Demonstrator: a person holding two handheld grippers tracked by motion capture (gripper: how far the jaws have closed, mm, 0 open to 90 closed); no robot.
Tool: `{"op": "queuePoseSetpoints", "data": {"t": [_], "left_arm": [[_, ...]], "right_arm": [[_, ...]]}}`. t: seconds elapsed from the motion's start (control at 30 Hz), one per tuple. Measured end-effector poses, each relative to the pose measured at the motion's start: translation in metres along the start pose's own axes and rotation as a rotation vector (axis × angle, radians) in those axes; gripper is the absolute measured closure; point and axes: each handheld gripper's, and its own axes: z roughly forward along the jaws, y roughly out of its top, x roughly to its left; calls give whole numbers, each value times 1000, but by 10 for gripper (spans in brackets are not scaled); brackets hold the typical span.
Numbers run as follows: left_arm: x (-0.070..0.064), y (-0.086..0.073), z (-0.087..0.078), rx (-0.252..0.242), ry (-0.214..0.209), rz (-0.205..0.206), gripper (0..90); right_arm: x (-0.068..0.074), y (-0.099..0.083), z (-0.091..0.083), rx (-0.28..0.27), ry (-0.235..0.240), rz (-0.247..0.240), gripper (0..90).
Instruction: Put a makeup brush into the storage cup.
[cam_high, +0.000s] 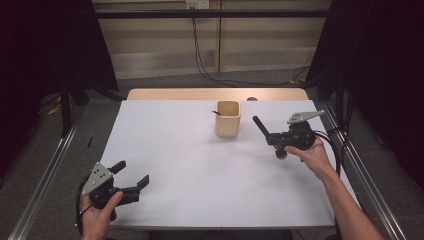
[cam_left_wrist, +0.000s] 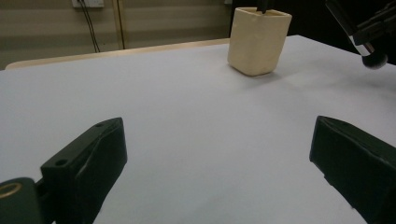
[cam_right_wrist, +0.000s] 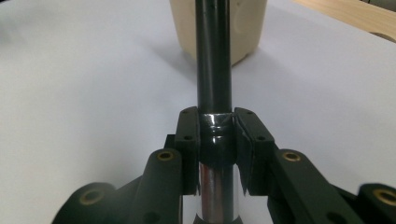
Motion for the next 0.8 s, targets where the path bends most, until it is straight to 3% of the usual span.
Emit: {"op": "queuePoseSetpoints", "data": {"t": [0.2, 0.33, 0.8], "left_arm": [[-3, 1, 2, -10, -16, 5, 35], [-3, 1, 1, -10, -17, 11, 32], [-4, 1, 3, 7, -32, 37, 32]], "right_arm": [[10, -4, -1, -12, 22, -6, 729], [18, -6, -3, -46, 62, -8, 730], [50, -2, 6, -29, 158, -79, 730]]}}
